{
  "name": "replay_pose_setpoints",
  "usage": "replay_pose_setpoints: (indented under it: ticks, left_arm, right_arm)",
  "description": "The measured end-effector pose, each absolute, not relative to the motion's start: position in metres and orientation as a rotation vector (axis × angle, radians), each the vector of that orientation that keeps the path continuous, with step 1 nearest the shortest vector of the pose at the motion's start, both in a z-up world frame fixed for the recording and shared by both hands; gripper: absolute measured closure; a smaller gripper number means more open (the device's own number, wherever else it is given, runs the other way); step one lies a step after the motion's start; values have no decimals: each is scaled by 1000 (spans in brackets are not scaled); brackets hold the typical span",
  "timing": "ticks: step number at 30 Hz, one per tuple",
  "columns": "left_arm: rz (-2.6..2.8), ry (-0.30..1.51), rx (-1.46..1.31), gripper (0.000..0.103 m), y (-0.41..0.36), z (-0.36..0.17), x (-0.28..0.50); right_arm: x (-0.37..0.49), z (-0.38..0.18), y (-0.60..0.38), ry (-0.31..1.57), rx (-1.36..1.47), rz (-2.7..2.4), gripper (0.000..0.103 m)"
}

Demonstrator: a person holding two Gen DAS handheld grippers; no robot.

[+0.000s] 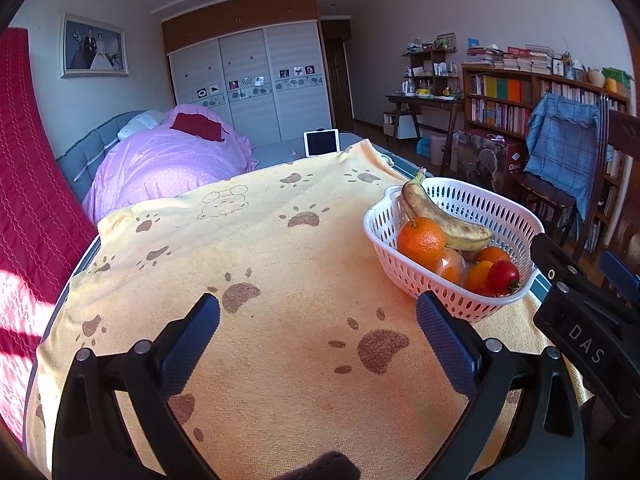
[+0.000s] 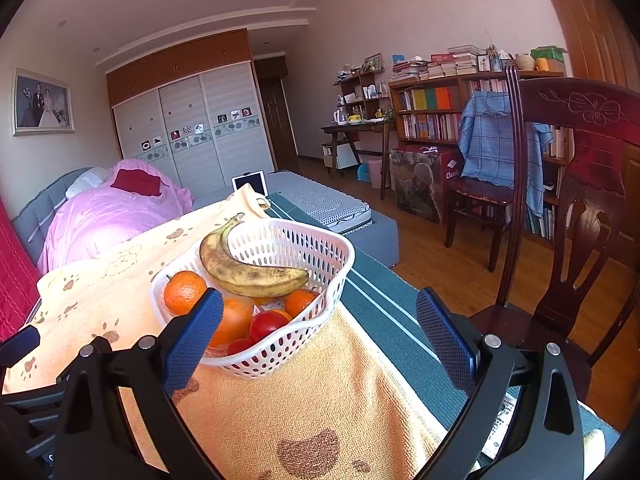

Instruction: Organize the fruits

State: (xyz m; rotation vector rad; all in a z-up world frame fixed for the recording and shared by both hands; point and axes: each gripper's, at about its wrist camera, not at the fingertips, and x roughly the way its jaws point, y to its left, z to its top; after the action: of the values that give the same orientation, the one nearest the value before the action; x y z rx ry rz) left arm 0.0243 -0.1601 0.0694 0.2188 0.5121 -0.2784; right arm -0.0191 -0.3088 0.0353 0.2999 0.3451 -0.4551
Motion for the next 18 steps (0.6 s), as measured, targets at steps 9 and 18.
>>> replay_pose_setpoints:
  ticks: [9, 18]
  left_arm:
    - [-277, 517, 216, 5, -161, 68, 24]
    - [-280, 517, 191, 5, -157, 68, 26]
  right_arm:
    - [-19, 36, -307, 343, 299, -461, 5]
    - [-19, 36, -307, 344, 298, -461, 5]
